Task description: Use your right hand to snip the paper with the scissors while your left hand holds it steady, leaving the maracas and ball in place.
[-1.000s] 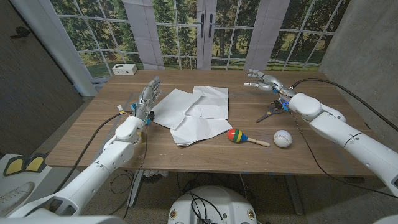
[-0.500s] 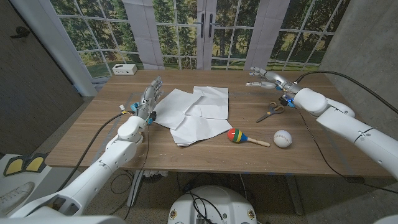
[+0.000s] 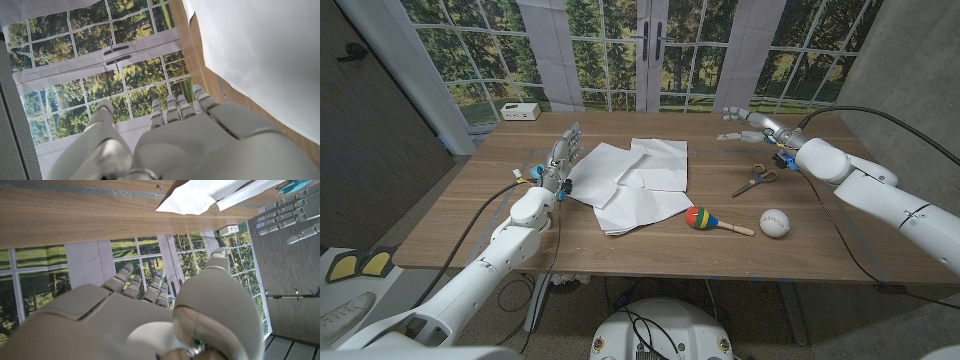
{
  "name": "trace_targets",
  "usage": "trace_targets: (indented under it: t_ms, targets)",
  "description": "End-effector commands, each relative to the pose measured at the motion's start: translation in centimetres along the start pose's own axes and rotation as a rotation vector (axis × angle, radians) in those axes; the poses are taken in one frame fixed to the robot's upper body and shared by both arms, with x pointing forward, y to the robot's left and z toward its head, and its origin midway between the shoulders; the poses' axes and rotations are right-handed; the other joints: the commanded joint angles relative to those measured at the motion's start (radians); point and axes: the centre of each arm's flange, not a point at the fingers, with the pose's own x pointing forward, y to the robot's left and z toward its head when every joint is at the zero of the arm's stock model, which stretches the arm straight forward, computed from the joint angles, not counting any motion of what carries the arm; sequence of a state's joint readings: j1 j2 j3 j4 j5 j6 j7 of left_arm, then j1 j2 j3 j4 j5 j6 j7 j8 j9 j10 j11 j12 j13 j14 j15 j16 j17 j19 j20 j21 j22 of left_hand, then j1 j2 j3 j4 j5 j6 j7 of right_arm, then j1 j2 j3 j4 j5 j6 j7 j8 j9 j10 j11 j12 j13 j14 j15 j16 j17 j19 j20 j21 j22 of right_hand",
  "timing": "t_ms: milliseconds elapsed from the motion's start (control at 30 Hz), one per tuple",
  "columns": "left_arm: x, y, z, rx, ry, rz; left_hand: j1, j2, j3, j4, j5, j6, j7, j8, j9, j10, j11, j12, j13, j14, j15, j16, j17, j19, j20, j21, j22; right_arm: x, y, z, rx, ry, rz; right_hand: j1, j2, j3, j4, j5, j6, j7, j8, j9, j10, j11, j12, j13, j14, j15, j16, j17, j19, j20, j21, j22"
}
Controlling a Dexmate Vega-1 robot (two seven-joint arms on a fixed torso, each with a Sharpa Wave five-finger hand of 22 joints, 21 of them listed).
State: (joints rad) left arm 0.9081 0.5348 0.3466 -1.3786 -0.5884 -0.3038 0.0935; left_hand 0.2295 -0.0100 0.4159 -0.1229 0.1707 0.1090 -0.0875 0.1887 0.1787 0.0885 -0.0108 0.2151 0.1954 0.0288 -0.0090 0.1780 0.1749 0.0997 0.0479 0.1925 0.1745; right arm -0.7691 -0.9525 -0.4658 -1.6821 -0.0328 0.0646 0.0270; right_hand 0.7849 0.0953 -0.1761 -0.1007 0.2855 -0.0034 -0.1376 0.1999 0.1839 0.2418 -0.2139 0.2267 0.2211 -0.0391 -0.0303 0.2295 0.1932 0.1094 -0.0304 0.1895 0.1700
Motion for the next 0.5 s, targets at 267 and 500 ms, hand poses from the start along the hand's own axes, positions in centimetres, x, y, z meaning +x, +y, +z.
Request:
trace_targets:
  t_ms: [267,500]
  targets:
    - [-0.1,0.1,0.1,0.005,-0.008,-0.015,0.0,0.005,-0.001,-0.001,0.003,0.011,0.003,0.004,0.003,0.01,0.002,0.004,0.003,0.01,-0.004,0.007,0.001,0.008,0.0,0.003,0.002,-0.5,-0.1,1.3,-0.108,-0.001,-0.009,0.011,0.008,0.01,-0.003,0.006,0.01,-0.002,0.006,0.004,0.017,-0.001,0.009,0.003,0.004,-0.153,0.003,0.005,0.007,-0.004,0.008,0.002]
    - [0.1,0.5,0.3,0.012,-0.016,-0.02,-0.001,0.007,-0.001,0.0,0.003,0.011,0.003,0.003,0.003,0.011,0.0,0.004,0.003,0.01,-0.004,0.007,0.001,0.008,-0.001,0.003,0.002,-0.8,-0.4,1.9,-0.147,-0.011,0.0,0.028,0.019,0.02,-0.009,0.003,0.011,-0.002,0.005,0.004,0.019,-0.001,0.006,0.006,0.008,-0.153,0.003,0.004,0.011,0.026,0.008,0.002]
